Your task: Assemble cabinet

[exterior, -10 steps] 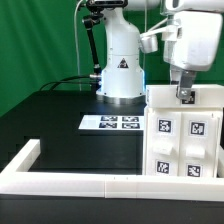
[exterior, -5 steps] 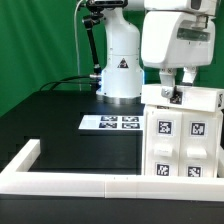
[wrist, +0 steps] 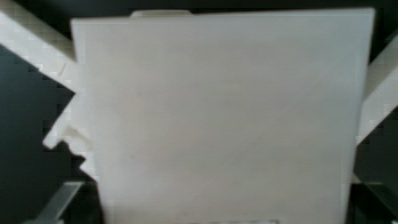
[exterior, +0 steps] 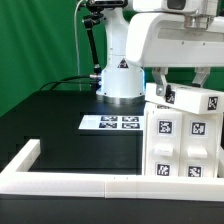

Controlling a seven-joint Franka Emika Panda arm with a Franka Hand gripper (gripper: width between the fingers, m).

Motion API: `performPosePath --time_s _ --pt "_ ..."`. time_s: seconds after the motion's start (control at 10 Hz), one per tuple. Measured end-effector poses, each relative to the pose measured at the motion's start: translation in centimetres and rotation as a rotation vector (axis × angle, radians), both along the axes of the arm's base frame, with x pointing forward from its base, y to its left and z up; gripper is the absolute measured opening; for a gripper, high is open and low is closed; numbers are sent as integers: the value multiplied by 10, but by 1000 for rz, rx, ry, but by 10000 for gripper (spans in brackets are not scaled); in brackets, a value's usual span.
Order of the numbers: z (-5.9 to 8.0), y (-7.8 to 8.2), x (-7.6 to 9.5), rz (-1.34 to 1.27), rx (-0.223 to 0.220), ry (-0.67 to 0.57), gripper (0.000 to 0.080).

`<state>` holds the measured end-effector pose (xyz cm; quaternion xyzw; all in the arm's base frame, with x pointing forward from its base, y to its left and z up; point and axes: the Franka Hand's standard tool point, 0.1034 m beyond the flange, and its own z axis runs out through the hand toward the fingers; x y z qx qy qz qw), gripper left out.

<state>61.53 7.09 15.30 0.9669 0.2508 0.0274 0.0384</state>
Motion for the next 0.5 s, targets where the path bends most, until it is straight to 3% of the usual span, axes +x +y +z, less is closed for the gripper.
performPosePath --time_s 0.5 --pt "0 5 -6 -526 95 -58 561"
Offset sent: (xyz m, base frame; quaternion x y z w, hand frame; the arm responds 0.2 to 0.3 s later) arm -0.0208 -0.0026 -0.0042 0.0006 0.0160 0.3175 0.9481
